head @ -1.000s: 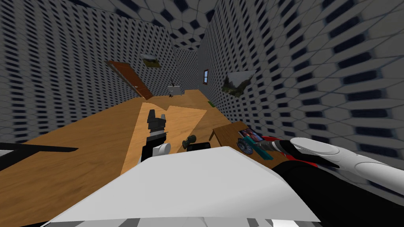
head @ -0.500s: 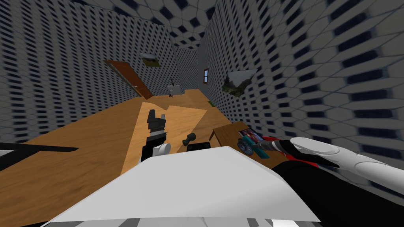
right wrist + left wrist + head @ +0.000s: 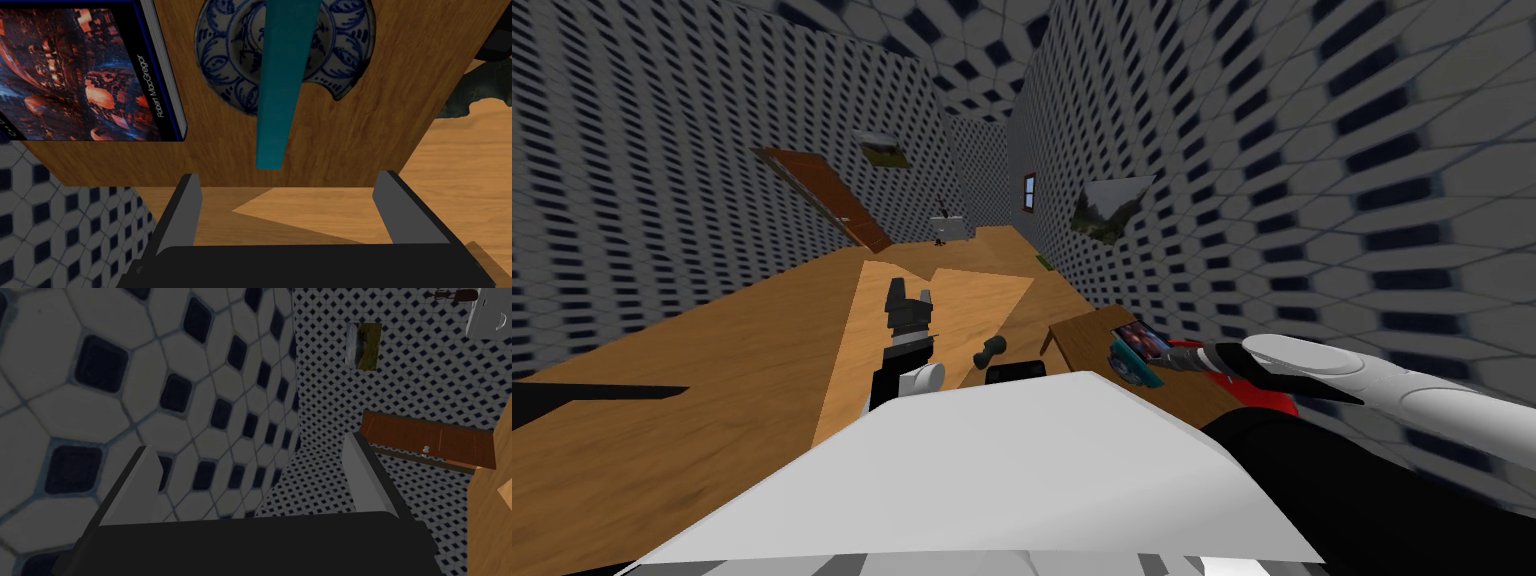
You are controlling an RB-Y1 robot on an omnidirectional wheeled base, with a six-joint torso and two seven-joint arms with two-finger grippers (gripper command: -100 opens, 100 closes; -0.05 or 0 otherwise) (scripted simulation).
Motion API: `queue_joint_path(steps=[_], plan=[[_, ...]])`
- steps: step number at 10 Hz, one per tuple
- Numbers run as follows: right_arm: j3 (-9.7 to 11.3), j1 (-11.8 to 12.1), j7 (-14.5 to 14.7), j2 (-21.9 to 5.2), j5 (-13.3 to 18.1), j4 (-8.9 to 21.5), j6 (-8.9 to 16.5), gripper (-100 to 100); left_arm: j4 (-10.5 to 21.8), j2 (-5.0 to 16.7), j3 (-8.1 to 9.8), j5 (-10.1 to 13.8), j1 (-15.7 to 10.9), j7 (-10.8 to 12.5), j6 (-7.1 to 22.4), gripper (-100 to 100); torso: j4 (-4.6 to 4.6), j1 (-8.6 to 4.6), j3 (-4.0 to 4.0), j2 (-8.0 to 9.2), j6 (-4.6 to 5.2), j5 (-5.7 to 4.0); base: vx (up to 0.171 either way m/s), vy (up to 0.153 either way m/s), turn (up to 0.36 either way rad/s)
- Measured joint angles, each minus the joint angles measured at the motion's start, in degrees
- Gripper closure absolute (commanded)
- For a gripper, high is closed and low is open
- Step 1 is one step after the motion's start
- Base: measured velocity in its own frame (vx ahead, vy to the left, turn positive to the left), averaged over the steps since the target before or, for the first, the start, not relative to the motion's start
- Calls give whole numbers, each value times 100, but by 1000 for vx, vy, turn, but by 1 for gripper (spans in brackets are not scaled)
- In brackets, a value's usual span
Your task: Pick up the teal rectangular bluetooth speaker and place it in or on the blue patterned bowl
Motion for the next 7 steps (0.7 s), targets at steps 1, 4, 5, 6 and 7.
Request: queue_joint_path(steps=[1,4,5,6,7], plan=[[-79,18,-87,-106,-13,-44,-56,-100,0,0,0,0,0,0,0,0,0,0,0,-1,-1,-1,-29,-17,-81],[-220,-28,-189,-329,-78,-13,-273,0,0,0,0,0,0,0,0,0,-1,4,-3,-6,-1,-1,-12,-6,-27],[-219,-28,-188,-328,-78,-13,-272,0,0,0,0,0,0,0,0,0,-2,5,-5,-10,-1,0,0,0,0],[-219,-28,-188,-328,-78,-13,-272,0,0,0,0,0,0,0,0,0,-3,6,-6,-11,-1,0,0,0,0],[-219,-28,-188,-328,-78,-13,-272,0,0,0,0,0,0,0,0,0,-3,6,-7,-12,-1,0,0,0,0]])
